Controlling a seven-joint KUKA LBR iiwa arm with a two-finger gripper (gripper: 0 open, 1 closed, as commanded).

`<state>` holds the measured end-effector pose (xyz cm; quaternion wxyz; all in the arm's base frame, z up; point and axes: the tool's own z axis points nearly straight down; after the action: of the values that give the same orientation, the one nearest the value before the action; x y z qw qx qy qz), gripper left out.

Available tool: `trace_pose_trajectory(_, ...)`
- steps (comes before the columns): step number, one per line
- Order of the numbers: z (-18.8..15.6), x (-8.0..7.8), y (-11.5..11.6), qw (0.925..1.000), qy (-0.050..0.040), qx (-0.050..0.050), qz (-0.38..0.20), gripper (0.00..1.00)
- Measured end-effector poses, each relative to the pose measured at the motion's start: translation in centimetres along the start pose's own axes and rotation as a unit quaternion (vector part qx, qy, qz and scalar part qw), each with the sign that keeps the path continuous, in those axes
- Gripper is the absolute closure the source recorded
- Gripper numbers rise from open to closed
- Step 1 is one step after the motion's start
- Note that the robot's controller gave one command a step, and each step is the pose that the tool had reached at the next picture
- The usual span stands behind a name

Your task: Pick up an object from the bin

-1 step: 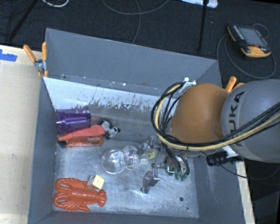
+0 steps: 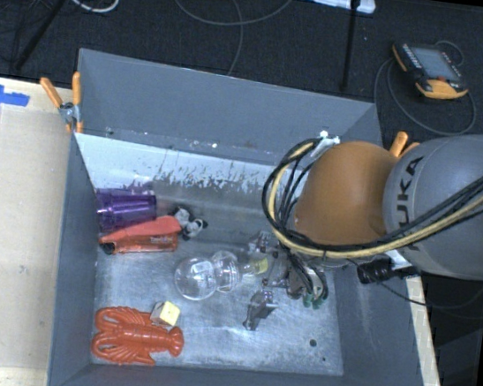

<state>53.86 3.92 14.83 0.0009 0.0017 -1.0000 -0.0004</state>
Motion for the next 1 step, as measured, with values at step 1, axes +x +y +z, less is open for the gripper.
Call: trace_pose_trajectory(1,0.56,-2.51,1.95,0.9974,-0.0012,0.001,-0.073,0.0)
